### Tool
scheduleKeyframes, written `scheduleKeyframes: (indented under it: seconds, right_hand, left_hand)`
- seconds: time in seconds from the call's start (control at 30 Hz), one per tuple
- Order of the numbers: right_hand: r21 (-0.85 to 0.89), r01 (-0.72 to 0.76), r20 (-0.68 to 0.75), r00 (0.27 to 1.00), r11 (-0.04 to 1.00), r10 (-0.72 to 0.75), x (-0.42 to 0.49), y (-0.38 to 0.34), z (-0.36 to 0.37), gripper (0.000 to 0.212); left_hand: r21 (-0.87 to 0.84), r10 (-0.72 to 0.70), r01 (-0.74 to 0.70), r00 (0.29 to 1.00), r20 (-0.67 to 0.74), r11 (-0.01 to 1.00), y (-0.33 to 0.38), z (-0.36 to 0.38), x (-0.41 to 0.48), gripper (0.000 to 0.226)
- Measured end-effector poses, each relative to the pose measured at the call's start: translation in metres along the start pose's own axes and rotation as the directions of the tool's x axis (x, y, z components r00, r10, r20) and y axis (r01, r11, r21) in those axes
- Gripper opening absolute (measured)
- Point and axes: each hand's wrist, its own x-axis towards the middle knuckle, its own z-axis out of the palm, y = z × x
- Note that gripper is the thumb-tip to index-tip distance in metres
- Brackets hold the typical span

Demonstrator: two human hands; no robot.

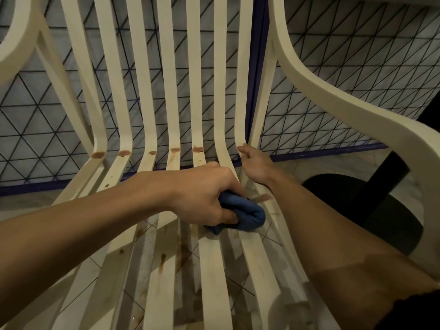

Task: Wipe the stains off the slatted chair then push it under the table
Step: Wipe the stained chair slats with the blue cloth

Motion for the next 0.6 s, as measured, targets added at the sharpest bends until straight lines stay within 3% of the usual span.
scheduleKeyframes:
  seconds: [0.1,0.3,0.6]
  right_hand:
    - [-0.006,0.001,0.006,1.000,1.000,-0.001,0.000,0.000,-0.001,0.047]
    - [-0.009,-0.013,-0.035,0.999,1.000,0.012,-0.001,-0.004,0.001,0.043]
    - [-0.023,0.001,-0.009,1.000,1.000,-0.001,-0.005,-0.003,-0.001,0.046]
  left_hand:
    - [0.001,-0.003,0.003,1.000,0.017,1.000,0.002,-0.002,0.002,0.012]
    - [0.089,-0.050,0.062,0.991,-0.123,0.994,-0.007,0.004,0.008,0.011]
    - [-0.007,0.035,-0.034,0.999,0.030,0.999,0.008,0.005,-0.009,0.021]
